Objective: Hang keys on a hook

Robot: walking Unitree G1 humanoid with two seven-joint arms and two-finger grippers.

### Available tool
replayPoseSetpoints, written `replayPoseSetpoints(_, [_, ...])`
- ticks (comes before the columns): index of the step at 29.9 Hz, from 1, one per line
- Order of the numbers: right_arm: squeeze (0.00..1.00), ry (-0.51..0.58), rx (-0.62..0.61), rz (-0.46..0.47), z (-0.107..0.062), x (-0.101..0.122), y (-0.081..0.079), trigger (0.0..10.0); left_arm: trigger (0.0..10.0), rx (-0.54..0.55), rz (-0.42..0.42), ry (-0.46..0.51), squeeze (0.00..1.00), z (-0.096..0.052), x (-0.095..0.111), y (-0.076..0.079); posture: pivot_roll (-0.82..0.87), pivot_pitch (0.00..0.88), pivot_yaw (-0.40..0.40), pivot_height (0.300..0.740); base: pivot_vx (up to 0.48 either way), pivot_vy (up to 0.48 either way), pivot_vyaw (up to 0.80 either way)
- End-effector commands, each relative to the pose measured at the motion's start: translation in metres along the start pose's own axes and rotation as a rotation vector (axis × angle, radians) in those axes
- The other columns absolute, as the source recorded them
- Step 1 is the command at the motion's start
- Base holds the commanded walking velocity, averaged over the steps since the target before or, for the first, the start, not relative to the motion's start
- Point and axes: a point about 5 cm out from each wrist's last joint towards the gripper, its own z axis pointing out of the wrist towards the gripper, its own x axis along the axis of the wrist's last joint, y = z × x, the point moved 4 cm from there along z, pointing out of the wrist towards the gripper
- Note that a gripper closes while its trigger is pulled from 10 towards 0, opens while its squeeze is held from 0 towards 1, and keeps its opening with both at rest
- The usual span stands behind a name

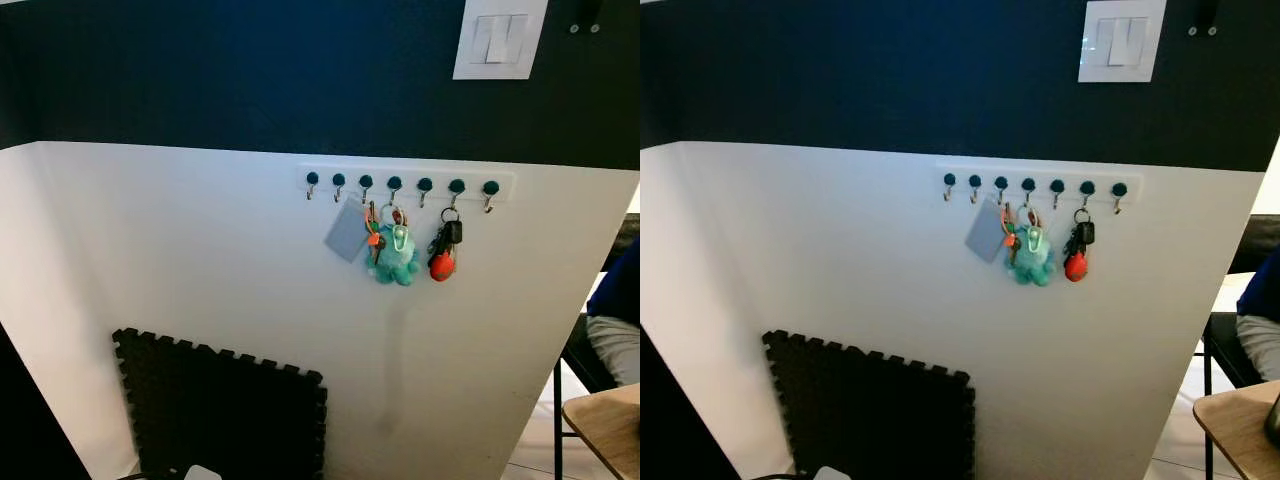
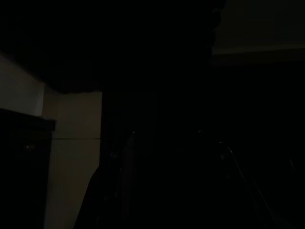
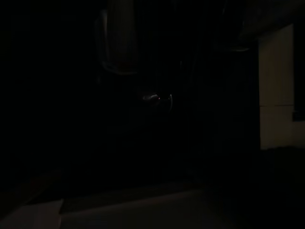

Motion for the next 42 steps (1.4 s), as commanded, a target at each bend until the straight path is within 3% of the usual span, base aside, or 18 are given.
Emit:
replayPoseSetpoints(1, [0.00,0.002,0.019,-0.014,0.0015,0.0029,-0.0040,10.0,10.0,-0.004,-0.001,-0.003,0.00,0.0010,0.0000,0.0034,0.06,0.003,0.010,0.740,0.000,0.000,0.00])
replayPoseSetpoints(11, [0.00,0.007,0.027,-0.031,0.0033,0.0077,-0.0064,10.0,10.0,-0.008,0.005,-0.001,0.00,0.0019,0.0012,0.0057,0.06,0.000,0.006,0.740,0.000,0.000,0.56])
replayPoseSetpoints(32, [0.00,0.008,0.017,-0.010,0.0026,0.0043,-0.0064,10.0,10.0,0.005,-0.001,-0.005,0.00,0.0006,-0.0006,0.0007,0.06,0.009,0.023,0.740,0.000,0.000,0.00])
replayPoseSetpoints(42, [0.00,0.012,0.021,-0.015,0.0020,0.0042,-0.0058,10.0,10.0,0.010,-0.005,-0.007,0.00,0.0002,-0.0020,0.0002,0.06,0.005,0.021,0.740,0.000,0.000,-0.43])
